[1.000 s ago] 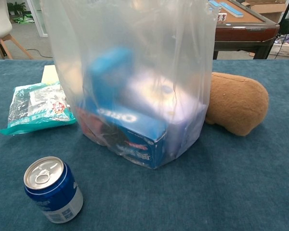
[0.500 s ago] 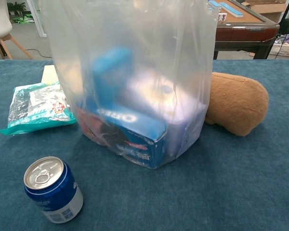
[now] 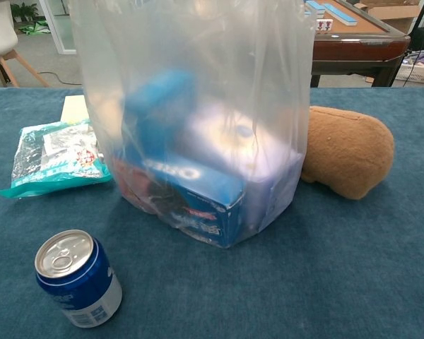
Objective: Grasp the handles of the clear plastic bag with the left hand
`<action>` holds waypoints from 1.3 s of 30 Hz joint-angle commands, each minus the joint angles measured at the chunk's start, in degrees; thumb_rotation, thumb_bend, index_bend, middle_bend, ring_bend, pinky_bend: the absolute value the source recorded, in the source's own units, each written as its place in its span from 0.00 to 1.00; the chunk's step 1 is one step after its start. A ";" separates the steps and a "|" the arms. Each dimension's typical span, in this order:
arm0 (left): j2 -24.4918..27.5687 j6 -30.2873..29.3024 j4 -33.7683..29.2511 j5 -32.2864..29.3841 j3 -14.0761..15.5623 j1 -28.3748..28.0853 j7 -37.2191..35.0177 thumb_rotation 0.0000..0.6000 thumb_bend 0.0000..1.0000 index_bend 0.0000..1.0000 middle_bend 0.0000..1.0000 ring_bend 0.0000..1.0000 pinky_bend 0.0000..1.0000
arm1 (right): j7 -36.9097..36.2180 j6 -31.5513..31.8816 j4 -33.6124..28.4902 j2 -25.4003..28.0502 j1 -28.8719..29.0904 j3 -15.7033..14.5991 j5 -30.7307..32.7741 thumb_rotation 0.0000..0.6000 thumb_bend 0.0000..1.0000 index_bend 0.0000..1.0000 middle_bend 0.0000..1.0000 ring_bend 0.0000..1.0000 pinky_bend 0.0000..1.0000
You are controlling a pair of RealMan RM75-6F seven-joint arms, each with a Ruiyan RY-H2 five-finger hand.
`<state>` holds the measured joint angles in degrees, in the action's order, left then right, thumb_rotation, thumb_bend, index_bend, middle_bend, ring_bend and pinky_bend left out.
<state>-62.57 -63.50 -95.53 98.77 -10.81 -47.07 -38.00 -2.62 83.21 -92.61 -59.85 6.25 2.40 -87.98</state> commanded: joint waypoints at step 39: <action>-5.76 22.54 -4.82 -17.07 -5.60 -16.79 -2.68 0.00 0.10 0.20 0.10 0.04 0.00 | -2.87 1.08 2.49 -0.40 -1.68 -0.32 0.24 1.00 0.31 0.09 0.20 0.04 0.10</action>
<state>-68.22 -41.61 -100.22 82.41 -15.84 -63.33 -39.92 -5.49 84.29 -90.12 -60.25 4.56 2.09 -87.74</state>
